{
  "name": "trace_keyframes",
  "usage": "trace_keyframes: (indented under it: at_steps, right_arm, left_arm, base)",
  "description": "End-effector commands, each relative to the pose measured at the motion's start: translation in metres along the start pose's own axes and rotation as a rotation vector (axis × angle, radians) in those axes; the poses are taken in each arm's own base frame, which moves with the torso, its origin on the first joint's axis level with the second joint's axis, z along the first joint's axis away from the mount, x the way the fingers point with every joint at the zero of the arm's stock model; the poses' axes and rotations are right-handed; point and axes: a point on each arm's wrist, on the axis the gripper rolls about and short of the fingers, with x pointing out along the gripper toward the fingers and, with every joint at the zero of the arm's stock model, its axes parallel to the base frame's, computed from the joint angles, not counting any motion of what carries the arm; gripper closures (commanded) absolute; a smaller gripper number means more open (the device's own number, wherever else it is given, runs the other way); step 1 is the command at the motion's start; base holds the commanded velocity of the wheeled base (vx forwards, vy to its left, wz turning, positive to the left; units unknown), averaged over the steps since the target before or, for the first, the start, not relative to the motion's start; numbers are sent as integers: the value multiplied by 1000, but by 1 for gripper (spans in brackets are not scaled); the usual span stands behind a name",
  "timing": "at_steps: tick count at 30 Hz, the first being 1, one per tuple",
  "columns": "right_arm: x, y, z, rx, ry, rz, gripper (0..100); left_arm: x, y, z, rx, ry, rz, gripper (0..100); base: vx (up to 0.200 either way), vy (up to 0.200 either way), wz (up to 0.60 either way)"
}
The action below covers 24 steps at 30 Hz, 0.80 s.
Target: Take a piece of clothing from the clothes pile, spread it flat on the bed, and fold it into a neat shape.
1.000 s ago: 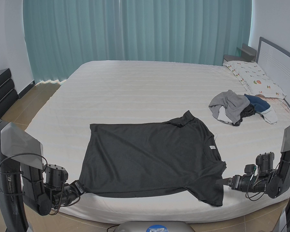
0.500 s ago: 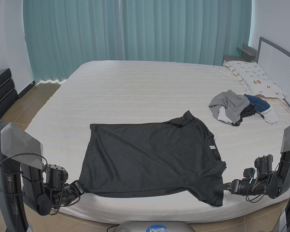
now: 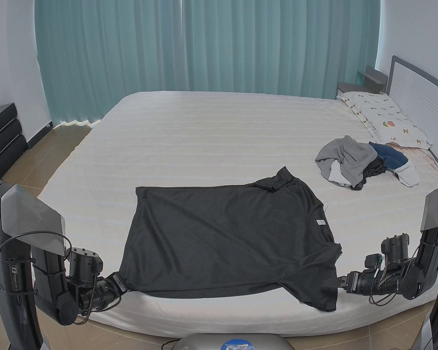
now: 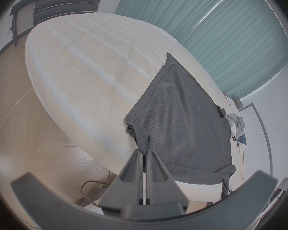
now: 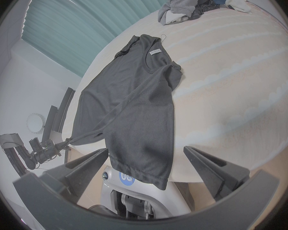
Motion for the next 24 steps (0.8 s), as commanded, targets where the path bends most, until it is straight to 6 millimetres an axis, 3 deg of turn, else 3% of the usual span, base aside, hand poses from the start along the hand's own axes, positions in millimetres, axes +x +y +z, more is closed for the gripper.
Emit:
trace_keyframes:
  at_steps: [1, 24]
  right_arm:
    - [8, -4, 3, 17, 0, 0, 0]
    - [35, -1, 8, 1, 1, 3, 0]
  left_arm:
    - [0, 0, 0, 0, 0, 1, 100]
    - [0, 0, 0, -2, 0, 1, 100]
  base:
    - [0, 0, 0]
    - [0, 0, 0]
